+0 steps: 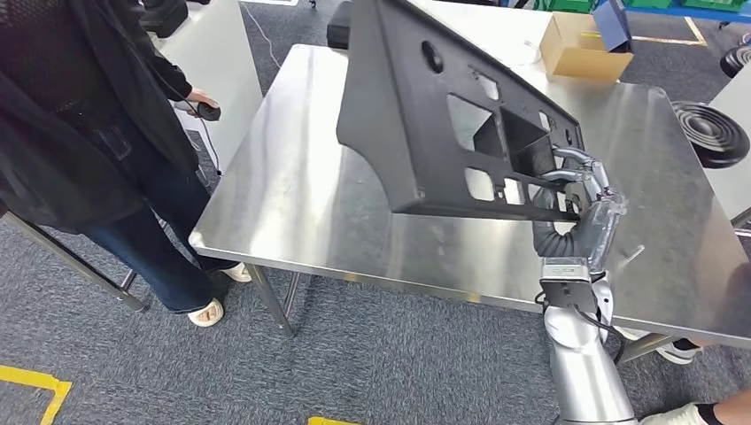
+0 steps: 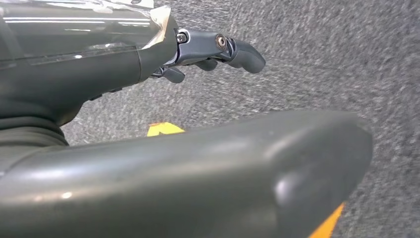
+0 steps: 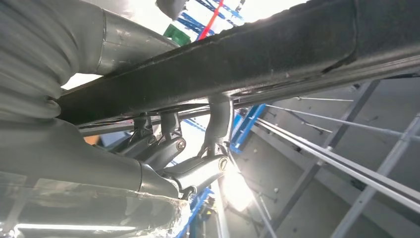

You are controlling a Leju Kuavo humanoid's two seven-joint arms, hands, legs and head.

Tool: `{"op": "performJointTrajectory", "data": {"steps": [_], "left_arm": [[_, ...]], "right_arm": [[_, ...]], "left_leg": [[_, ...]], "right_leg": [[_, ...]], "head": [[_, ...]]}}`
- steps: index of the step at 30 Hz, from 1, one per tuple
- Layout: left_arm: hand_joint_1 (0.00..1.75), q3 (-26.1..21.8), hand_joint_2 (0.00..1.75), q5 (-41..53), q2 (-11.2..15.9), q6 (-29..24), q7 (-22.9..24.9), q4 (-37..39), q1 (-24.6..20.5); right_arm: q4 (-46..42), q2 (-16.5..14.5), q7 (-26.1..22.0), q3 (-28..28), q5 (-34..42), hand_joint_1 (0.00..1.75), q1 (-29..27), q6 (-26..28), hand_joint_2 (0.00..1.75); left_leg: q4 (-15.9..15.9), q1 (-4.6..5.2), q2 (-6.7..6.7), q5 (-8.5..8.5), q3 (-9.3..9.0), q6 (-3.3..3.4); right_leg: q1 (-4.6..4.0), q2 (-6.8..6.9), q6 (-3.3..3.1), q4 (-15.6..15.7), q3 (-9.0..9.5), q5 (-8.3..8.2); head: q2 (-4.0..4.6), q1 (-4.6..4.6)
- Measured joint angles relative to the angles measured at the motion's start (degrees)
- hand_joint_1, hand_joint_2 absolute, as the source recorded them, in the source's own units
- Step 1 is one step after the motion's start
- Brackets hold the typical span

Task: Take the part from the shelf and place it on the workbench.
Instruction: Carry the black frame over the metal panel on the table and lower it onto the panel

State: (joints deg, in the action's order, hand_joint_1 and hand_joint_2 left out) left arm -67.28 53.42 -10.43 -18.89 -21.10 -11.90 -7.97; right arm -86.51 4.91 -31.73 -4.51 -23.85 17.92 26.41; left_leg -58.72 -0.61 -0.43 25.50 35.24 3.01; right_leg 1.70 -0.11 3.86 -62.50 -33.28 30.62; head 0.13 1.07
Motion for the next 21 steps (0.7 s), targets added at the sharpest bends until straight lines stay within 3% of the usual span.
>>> {"op": "performJointTrajectory", "data": {"steps": [3, 4, 5, 7, 9, 11, 14, 16, 18, 19, 20, 21], "left_arm": [[0.00, 0.00, 0.00, 0.00, 0.01, -0.03, 0.03, 0.01, 0.01], [0.00, 0.00, 0.00, 0.00, -0.01, -0.02, 0.06, 0.01, 0.03], [0.00, 0.00, 0.00, 0.00, -0.02, -0.02, 0.09, 0.01, 0.05], [0.00, 0.00, 0.00, 0.00, -0.04, -0.02, 0.14, 0.01, 0.06], [0.00, 0.00, 0.00, 0.00, -0.07, -0.02, 0.14, 0.01, 0.05], [0.00, 0.00, 0.00, 0.00, -0.08, -0.02, 0.14, 0.01, 0.04], [0.00, 0.00, 0.00, -0.04, -0.05, -0.02, 0.05, -0.01, 0.01], [0.00, 0.00, 0.00, -0.15, -0.05, -0.02, -0.09, -0.02, 0.02], [0.00, 0.00, 0.00, -0.31, -0.05, -0.02, -0.16, -0.02, 0.05], [0.00, -0.01, 0.00, -0.38, -0.05, -0.02, -0.16, -0.02, 0.07], [0.00, -0.01, 0.00, -0.42, -0.04, -0.01, -0.16, -0.02, 0.08], [0.00, -0.01, 0.00, -0.42, -0.02, 0.04, -0.16, -0.02, 0.08]], "right_arm": [[0.00, -0.03, 0.42, -0.19, 0.05, 1.75, 0.52, -0.38, 1.75], [0.00, -0.04, 0.57, -0.24, 0.06, 1.75, 0.66, -0.50, 1.75], [-0.01, -0.06, 0.69, -0.30, 0.07, 1.75, 0.85, -0.56, 1.75], [-0.02, -0.08, 0.83, -0.43, 0.10, 1.75, 1.46, -0.69, 1.75], [-0.03, -0.09, 0.86, -0.54, 0.19, 1.75, 2.05, -0.79, 1.75], [-0.04, -0.13, 0.96, -0.58, 0.22, 1.75, 2.34, -0.83, 1.75], [-0.21, -0.22, 1.08, -0.61, 0.22, 1.75, 2.51, -0.85, 1.75], [-0.34, -0.38, 1.14, -0.66, 0.22, 1.75, 2.62, -0.94, 1.75], [-0.35, -0.58, 1.26, -0.75, 0.17, 1.75, 2.68, -1.13, 1.75], [-0.35, -0.68, 1.36, -0.81, 0.11, 1.75, 2.67, -1.23, 1.75], [-0.35, -0.76, 1.49, -0.86, 0.05, 1.75, 2.68, -1.33, 1.75], [-0.35, -0.84, 1.62, -0.93, -0.01, 1.75, 2.69, -1.41, 1.75]], "left_leg": [[0.01, 0.27, -0.06, 0.60, -0.61, 0.67], [0.01, 0.36, -0.13, 0.86, -0.89, 0.73], [0.01, 0.42, -0.23, 1.15, -1.26, 0.70], [0.01, 0.45, -0.41, 1.82, -2.18, 0.45], [-0.02, 0.71, -0.53, 2.60, -2.83, -0.09], [0.12, 0.88, -0.58, 3.09, -3.12, -0.65], [-0.85, 0.63, -0.40, 4.12, -2.96, -1.53], [-6.57, 0.42, -0.17, 6.94, -0.20, -2.13], [-14.41, 0.20, -0.02, 9.88, 4.33, -2.56], [-16.27, 0.10, 0.00, 9.81, 5.93, -2.68], [-15.67, 0.01, 0.02, 8.45, 6.33, -2.71], [-12.52, -0.07, 0.09, 5.97, 5.37, -2.64]], "right_leg": [[-0.25, 0.01, -0.34, -11.36, -7.02, 2.94], [-0.30, 0.01, -0.12, -12.60, -8.35, 2.59], [-0.32, 0.02, 0.24, -11.44, -8.49, 1.30], [-0.39, 0.08, 0.87, -3.49, -5.76, -3.00], [-0.79, 0.11, 0.50, 3.10, -2.80, -5.84], [-1.20, 0.06, -0.49, 4.34, -2.02, -6.09], [-0.62, 0.01, -1.71, 4.67, -1.46, -5.93], [-0.30, 0.04, -2.38, 4.81, -0.83, -5.61], [-0.36, 0.06, -2.87, 4.80, -0.49, -5.23], [-0.38, 0.03, -2.97, 4.79, -0.31, -5.02], [-0.37, -0.01, -2.95, 4.78, -0.06, -4.81], [-0.34, -0.07, -2.83, 4.78, 0.30, -4.53]], "head": [[0.00, -0.23], [0.00, -0.24], [0.00, -0.25], [0.00, -0.34], [0.00, -0.40], [0.00, -0.39], [0.00, -0.30], [0.00, -0.15], [0.00, -0.11], [0.00, -0.10], [0.00, -0.09], [0.00, -0.09]]}}
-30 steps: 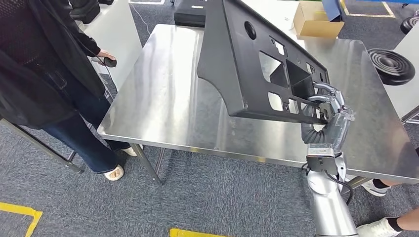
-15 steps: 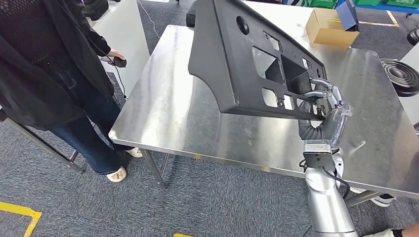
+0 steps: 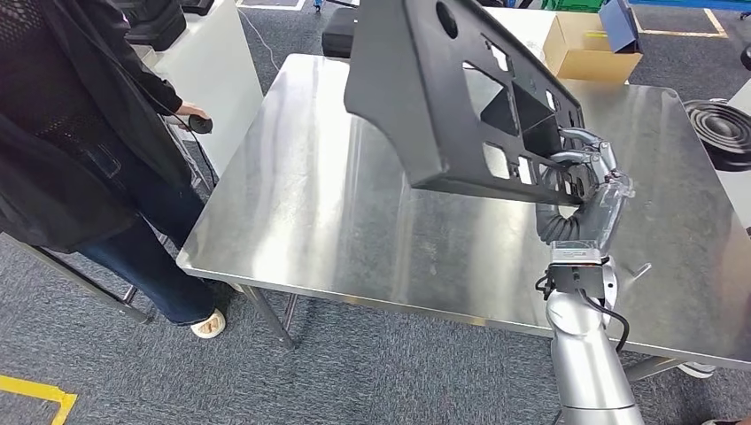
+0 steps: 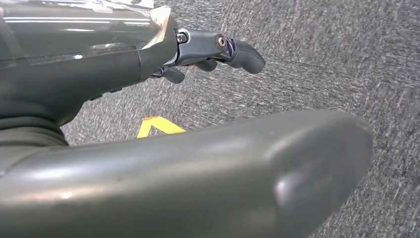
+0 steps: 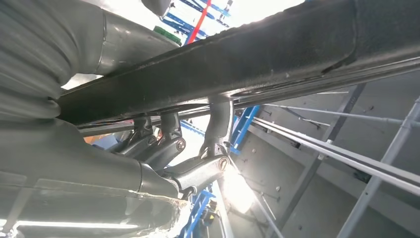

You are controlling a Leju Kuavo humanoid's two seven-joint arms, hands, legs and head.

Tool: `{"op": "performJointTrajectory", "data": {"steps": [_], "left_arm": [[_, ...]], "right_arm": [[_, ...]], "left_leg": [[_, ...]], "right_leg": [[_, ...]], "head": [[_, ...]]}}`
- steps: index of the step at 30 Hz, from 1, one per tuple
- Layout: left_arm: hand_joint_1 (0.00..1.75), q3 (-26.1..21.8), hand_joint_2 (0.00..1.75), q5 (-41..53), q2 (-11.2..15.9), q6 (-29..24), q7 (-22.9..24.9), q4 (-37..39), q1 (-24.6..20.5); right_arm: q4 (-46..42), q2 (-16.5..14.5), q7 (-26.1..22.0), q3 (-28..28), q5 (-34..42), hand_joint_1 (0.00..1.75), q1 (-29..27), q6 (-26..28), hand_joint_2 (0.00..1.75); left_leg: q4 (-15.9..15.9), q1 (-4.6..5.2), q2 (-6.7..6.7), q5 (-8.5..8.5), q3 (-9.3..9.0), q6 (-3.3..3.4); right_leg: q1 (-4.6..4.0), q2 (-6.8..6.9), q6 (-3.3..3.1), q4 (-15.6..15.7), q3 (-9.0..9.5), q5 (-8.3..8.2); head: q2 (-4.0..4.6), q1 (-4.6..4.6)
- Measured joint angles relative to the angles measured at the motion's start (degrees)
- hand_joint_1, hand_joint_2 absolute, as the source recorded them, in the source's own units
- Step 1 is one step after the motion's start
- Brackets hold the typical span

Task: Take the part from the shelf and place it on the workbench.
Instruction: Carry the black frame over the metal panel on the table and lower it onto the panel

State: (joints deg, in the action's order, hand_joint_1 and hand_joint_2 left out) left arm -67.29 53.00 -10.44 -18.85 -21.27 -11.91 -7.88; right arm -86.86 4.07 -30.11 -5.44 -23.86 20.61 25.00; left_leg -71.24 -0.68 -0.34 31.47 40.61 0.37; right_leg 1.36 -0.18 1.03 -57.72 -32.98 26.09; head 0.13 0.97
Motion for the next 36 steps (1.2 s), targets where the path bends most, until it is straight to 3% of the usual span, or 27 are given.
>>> {"op": "performJointTrajectory", "data": {"steps": [2, 3, 5, 15, 29, 36], "left_arm": [[0.00, 0.01, 0.00, 0.01, 0.06, 0.10, 0.02, 0.00, -0.02], [0.00, 0.01, 0.00, 0.01, 0.07, 0.15, 0.03, 0.00, -0.04], [0.00, 0.01, 0.00, 0.02, 0.01, 0.20, 0.05, 0.00, -0.08], [0.00, -0.01, 0.00, 0.01, -0.02, 0.29, 0.07, 0.00, -0.08], [0.00, -0.01, 0.00, -0.10, 0.03, 0.78, -0.01, 0.00, -0.08], [0.00, 0.00, 0.00, -0.29, -0.07, 0.96, -0.05, 0.00, -0.10]], "right_arm": [[0.00, -0.13, 0.22, -0.12, -0.13, 1.75, 0.11, -0.11, 1.75], [0.00, -0.18, 0.28, -0.16, -0.17, 1.75, 0.27, -0.15, 1.75], [0.00, -0.22, 0.50, -0.20, -0.22, 1.75, 0.78, -0.21, 1.75], [0.00, -0.51, 0.95, -0.50, -0.20, 1.75, 2.59, -0.39, 1.75], [0.08, -0.83, 1.21, -0.80, -0.27, 1.75, 2.98, -0.78, 1.75], [2.38, -1.96, 2.04, -3.38, -0.51, 1.75, 7.98, -3.51, 1.75]], "left_leg": [[8.01, -0.03, 0.11, -4.55, -3.27, 0.27], [10.78, 0.03, 0.12, -5.57, -4.62, 0.47], [12.33, 0.22, 0.04, -5.64, -5.43, 0.66], [12.44, 0.88, -0.26, -5.49, -5.45, 1.47], [12.45, 0.65, -0.20, -5.44, -5.51, 1.54], [12.47, 0.62, -0.12, -5.45, -5.51, 1.53]], "right_leg": [[-0.07, -0.10, 0.47, -0.03, 0.68, 0.56], [-0.23, -0.15, 0.75, -0.06, 0.83, 0.79], [-0.72, -0.19, 1.06, -0.20, 0.74, 1.07], [-0.67, 0.07, 1.31, 0.55, 1.08, 1.09], [-0.85, 0.06, 1.38, 0.55, 1.09, 1.06], [-0.95, 0.03, 1.38, 0.51, 1.09, 1.06]], "head": [[0.00, -0.02], [0.00, -0.04], [0.00, -0.11], [0.00, -0.14], [0.00, -0.11], [0.00, -0.12]]}}
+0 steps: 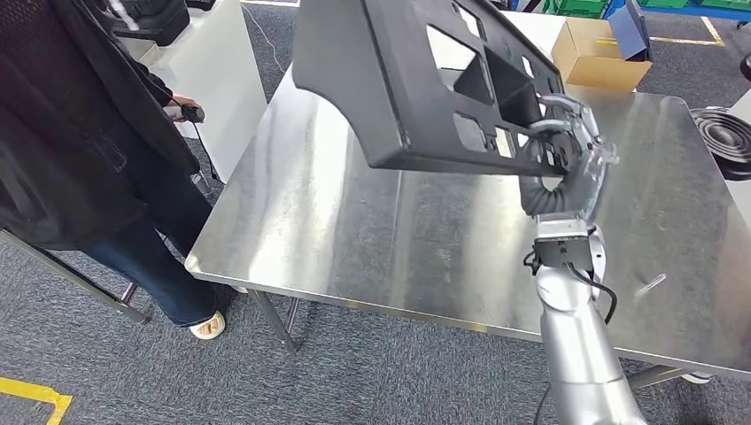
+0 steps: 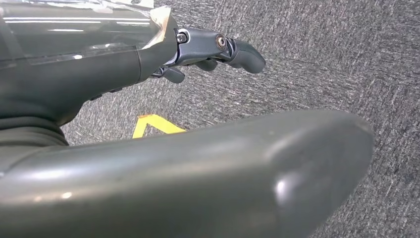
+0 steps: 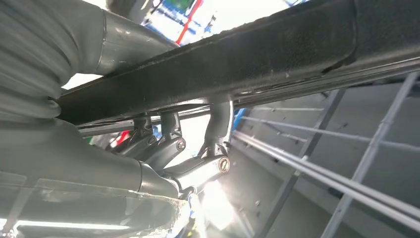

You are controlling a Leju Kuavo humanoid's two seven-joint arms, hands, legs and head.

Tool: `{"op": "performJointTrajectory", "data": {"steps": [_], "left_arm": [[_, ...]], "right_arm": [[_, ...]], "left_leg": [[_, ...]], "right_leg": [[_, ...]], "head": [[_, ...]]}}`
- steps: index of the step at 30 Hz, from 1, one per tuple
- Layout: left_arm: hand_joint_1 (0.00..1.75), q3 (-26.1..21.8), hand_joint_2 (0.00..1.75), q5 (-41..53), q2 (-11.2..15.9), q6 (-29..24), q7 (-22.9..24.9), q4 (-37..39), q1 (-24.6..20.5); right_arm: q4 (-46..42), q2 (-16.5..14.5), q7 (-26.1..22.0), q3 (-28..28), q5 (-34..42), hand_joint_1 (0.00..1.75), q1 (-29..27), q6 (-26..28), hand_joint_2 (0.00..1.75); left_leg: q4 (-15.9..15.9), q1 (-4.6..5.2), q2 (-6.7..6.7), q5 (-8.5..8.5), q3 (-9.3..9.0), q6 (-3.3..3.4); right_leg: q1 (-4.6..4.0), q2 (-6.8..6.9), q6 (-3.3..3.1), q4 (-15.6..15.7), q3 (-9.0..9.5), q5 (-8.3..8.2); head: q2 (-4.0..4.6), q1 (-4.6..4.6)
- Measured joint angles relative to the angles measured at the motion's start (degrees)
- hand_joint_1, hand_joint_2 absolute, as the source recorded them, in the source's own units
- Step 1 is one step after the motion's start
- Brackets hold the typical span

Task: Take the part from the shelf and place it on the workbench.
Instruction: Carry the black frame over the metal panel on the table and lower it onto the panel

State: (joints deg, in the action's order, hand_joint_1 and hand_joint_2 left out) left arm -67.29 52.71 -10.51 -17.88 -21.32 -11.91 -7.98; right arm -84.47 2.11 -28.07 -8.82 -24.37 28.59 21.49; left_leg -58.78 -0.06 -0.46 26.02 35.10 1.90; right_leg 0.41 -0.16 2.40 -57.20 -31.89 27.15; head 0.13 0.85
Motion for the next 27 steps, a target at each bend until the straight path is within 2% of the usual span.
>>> {"op": "performJointTrajectory", "data": {"steps": [6, 14, 18, 22, 24, 27], "left_arm": [[0.00, 0.09, 0.00, 0.27, -0.23, 0.05, 0.28, 0.00, -0.29], [0.00, 0.92, 0.00, 0.71, -1.01, 0.10, 1.08, 0.00, -1.48], [0.00, 1.11, 0.00, 0.71, -1.23, 0.07, 1.30, 0.00, -1.70], [0.00, 1.20, 0.00, 0.66, -1.25, 0.07, 1.28, 0.00, -1.71], [0.00, 1.32, 0.00, 0.53, -1.29, 0.07, 1.15, 0.00, -1.73], [0.00, 1.58, 0.00, 0.21, -1.49, 0.07, 0.89, 0.00, -1.74]], "right_arm": [[8.77, -4.17, 4.70, -6.50, -3.69, 1.75, 11.95, -4.03, 1.75], [27.81, -13.64, 7.25, -16.13, -9.93, 1.75, 25.25, -4.20, 1.75], [35.93, -17.95, 7.58, -18.51, -11.34, 1.75, 28.38, -3.25, 1.75], [41.25, -20.27, 9.27, -21.07, -10.43, 1.75, 30.06, -2.43, 1.75], [43.39, -21.04, 11.94, -24.03, -8.55, 1.75, 30.65, -1.01, 1.75], [46.02, -21.82, 17.91, -32.44, -5.51, 1.75, 31.07, 2.08, 1.75]], "left_leg": [[0.00, -0.01, 0.22, -0.02, -0.11, -0.03], [0.01, -0.11, 0.21, -0.03, -0.12, -0.05], [0.01, -0.13, 0.16, -0.03, -0.11, -0.05], [0.01, -0.11, 0.17, -0.03, -0.09, -0.05], [0.01, -0.11, 0.18, -0.02, -0.09, -0.05], [0.01, -0.10, 0.20, -0.02, -0.10, -0.05]], "right_leg": [[-0.01, -0.17, 0.00, -0.06, 0.00, -0.01], [-0.06, -0.17, -0.02, -0.13, -0.04, 0.01], [-0.08, -0.16, -0.05, -0.13, -0.05, 0.03], [-0.07, -0.16, -0.05, -0.12, -0.05, 0.03], [-0.07, -0.16, -0.05, -0.12, -0.04, 0.03], [-0.06, -0.16, -0.05, -0.12, -0.05, 0.03]], "head": [[0.00, 0.00], [0.00, 0.01], [0.00, 0.00], [0.00, 0.00], [0.00, -0.01], [0.00, 0.00]]}}
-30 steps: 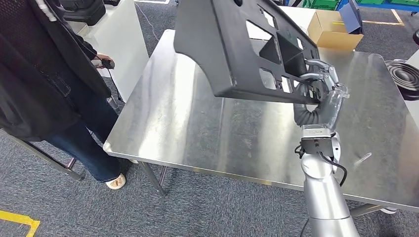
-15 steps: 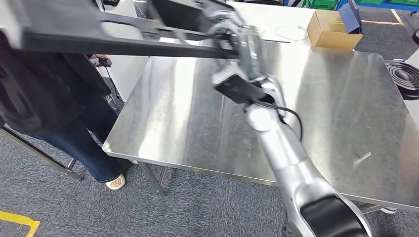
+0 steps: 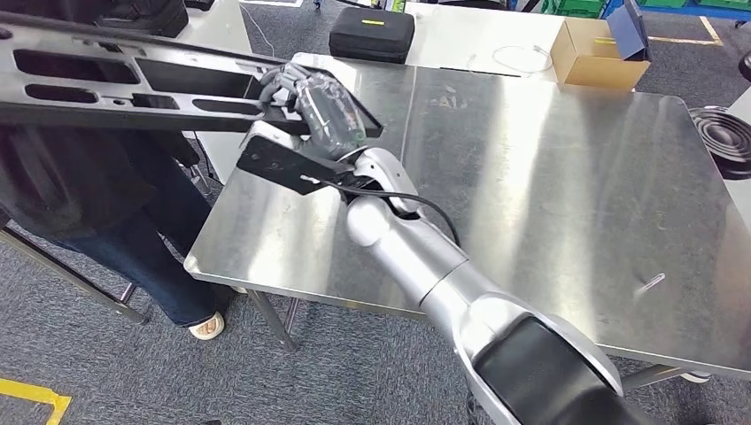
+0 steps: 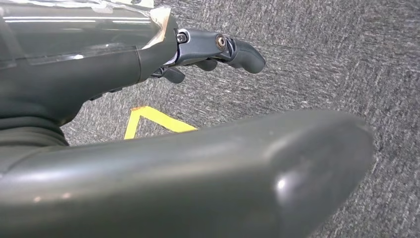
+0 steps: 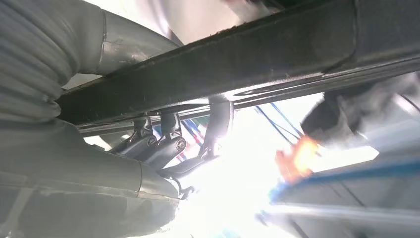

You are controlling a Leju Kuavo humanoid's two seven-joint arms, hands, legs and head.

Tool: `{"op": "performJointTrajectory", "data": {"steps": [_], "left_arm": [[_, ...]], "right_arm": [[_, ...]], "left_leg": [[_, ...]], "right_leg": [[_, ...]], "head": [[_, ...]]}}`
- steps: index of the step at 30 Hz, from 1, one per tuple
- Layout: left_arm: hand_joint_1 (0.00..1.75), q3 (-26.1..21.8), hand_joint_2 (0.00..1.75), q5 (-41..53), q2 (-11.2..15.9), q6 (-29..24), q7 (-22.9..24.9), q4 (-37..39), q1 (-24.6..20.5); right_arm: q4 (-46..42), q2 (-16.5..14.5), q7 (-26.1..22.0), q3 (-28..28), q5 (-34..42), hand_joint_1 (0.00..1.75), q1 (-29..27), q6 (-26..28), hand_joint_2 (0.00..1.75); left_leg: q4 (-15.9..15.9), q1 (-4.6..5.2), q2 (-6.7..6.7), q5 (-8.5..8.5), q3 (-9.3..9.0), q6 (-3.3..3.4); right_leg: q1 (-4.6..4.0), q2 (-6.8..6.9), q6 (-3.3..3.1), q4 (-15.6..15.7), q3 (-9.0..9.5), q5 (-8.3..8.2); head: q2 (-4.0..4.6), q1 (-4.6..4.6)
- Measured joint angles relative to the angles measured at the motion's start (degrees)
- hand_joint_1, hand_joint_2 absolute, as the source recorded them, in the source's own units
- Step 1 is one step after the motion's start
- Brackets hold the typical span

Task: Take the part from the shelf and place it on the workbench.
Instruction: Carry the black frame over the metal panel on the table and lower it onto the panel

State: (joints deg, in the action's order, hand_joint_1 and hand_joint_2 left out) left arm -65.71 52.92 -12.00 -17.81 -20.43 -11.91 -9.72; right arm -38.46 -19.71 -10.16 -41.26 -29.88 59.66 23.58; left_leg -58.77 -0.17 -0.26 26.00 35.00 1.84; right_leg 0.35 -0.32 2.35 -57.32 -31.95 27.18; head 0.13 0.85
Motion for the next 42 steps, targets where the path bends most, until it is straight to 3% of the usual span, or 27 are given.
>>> {"op": "performJointTrajectory", "data": {"steps": [4, 7, 13, 21, 26, 31, 38, 42], "left_arm": [[0.00, 0.55, 0.00, 0.20, -0.44, -0.08, 0.05, 0.00, 0.01], [0.00, 0.74, 0.00, 0.34, -0.67, -0.11, 0.17, 0.01, 0.04], [0.00, 0.86, 0.00, 0.36, -0.74, -0.18, 0.30, 0.01, 0.05], [0.00, 0.90, 0.00, -0.51, -0.87, -0.20, -0.41, 0.01, -0.04], [0.00, 0.89, 0.00, -0.72, -1.35, -0.09, -0.42, 0.05, 0.52], [0.00, 0.94, 0.00, -0.24, -1.43, -0.06, -0.01, 0.07, 1.08], [0.00, 1.52, 0.00, 0.04, -1.49, 0.44, 0.41, 0.07, 1.09], [0.00, 1.91, 0.00, 0.30, -1.49, 0.49, 0.48, 0.06, 1.00]], "right_arm": [[2.39, -0.29, 5.24, -12.30, 1.10, 1.75, -0.19, 1.52, 1.75], [3.48, -0.31, 5.99, -17.26, 1.79, 1.75, -0.33, 1.81, 1.75], [4.87, -0.31, 6.60, -20.75, 3.79, 1.75, -0.13, 1.68, 1.75], [9.23, -0.28, 17.68, -25.95, 0.73, 1.75, 1.89, -2.12, 1.75], [16.90, 0.27, 19.18, -26.48, 0.37, 1.75, 4.40, -1.78, 1.75], [21.90, 3.38, 20.81, -26.42, -0.91, 1.75, 7.70, -1.83, 1.75], [24.87, 11.71, 21.39, -25.33, -1.22, 1.75, 11.34, -1.74, 1.75], [25.61, 14.56, 21.51, -25.09, -1.20, 1.75, 11.97, -1.72, 1.75]], "left_leg": [[0.00, -0.02, -0.04, 0.00, 0.01, 0.00], [0.00, -0.03, -0.06, 0.00, 0.02, 0.00], [0.00, -0.02, -0.03, 0.00, 0.02, 0.00], [0.00, -0.02, -0.07, 0.00, 0.01, 0.00], [-0.02, 0.00, -0.04, 0.00, 0.00, 0.00], [-0.04, 0.02, -0.18, -0.01, 0.03, 0.01], [-0.06, 0.08, -0.23, -0.01, 0.03, 0.02], [-0.06, 0.09, -0.02, 0.01, -0.02, 0.03]], "right_leg": [[0.00, 0.01, 0.00, 0.00, -0.03, 0.00], [-0.01, 0.02, 0.00, 0.00, -0.03, 0.00], [0.00, 0.02, 0.00, 0.00, -0.03, 0.00], [0.00, 0.03, 0.00, 0.00, -0.02, 0.00], [0.01, 0.02, 0.01, 0.01, -0.03, -0.01], [0.03, 0.11, 0.02, 0.02, -0.02, -0.02], [0.05, 0.15, 0.05, 0.02, 0.03, -0.04], [0.06, -0.05, 0.08, 0.03, -0.03, -0.06]], "head": [[0.00, -0.01], [0.00, -0.01], [0.00, -0.01], [0.00, -0.01], [0.00, -0.01], [0.00, -0.01], [0.00, -0.02], [0.00, 0.02]]}}
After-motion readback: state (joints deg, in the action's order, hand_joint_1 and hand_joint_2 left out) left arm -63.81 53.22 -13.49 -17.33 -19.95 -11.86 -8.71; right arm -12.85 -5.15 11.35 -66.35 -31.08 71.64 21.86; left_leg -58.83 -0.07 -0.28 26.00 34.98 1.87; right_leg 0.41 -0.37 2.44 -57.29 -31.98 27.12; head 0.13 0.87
